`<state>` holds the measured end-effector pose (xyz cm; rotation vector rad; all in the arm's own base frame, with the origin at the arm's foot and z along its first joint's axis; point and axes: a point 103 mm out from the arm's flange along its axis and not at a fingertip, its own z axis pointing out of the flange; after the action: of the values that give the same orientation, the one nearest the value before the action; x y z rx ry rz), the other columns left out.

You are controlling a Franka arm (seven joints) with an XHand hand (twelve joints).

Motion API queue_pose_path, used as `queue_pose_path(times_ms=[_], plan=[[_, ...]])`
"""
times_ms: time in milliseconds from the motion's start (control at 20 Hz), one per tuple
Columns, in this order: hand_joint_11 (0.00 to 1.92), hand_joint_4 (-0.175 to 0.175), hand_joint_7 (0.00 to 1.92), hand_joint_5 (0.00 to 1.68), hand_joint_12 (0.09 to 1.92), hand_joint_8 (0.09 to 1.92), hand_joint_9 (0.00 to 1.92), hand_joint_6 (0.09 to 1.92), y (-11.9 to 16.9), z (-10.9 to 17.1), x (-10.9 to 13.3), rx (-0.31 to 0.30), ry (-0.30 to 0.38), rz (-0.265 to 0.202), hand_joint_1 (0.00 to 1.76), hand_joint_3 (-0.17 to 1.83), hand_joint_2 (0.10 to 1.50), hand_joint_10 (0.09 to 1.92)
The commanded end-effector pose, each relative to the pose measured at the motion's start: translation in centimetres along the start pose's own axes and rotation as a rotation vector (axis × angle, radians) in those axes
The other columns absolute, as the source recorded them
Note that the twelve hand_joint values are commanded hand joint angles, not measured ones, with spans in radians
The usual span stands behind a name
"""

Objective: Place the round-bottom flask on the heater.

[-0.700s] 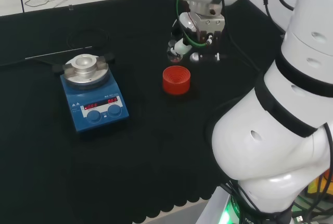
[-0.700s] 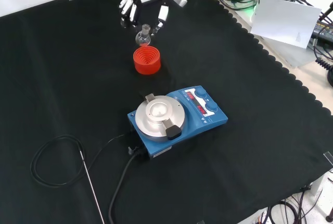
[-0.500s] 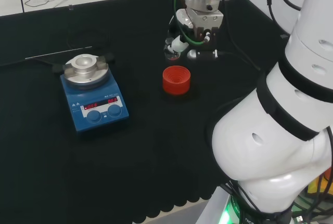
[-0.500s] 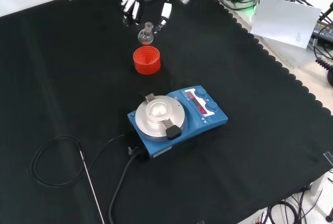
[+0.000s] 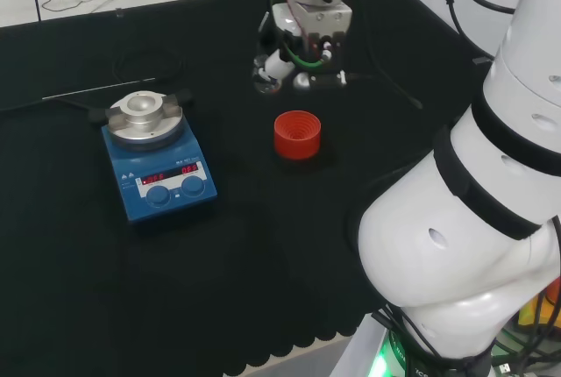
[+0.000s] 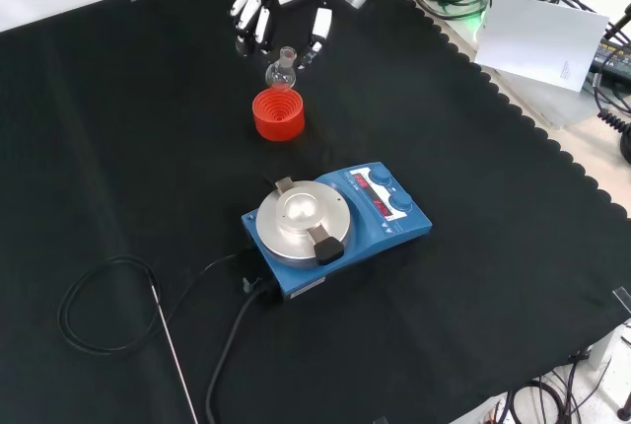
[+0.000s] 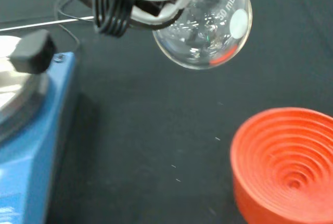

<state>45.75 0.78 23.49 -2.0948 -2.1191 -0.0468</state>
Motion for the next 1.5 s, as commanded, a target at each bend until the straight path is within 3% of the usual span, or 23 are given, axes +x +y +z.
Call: queue_pose_path(times_ms=[50, 850, 1500], plan=[[0.51, 0.04, 0.57, 1.15, 1.29, 0.7, 0.77, 0.91, 1.8, -0.7, 5.1, 0.009, -0.022, -0.079, 1.12, 0.72, 0.68, 0.58], [0.51, 0.033, 0.56, 1.16, 1.29, 0.7, 0.76, 0.91, 5.6, -0.1, 14.0, 0.055, -0.048, -0.217, 1.13, 0.73, 0.67, 0.58], [0.52, 0.029, 0.56, 1.16, 1.29, 0.71, 0.76, 0.91, 7.4, 1.6, 17.6, 0.096, -0.053, -0.271, 1.13, 0.74, 0.67, 0.58]])
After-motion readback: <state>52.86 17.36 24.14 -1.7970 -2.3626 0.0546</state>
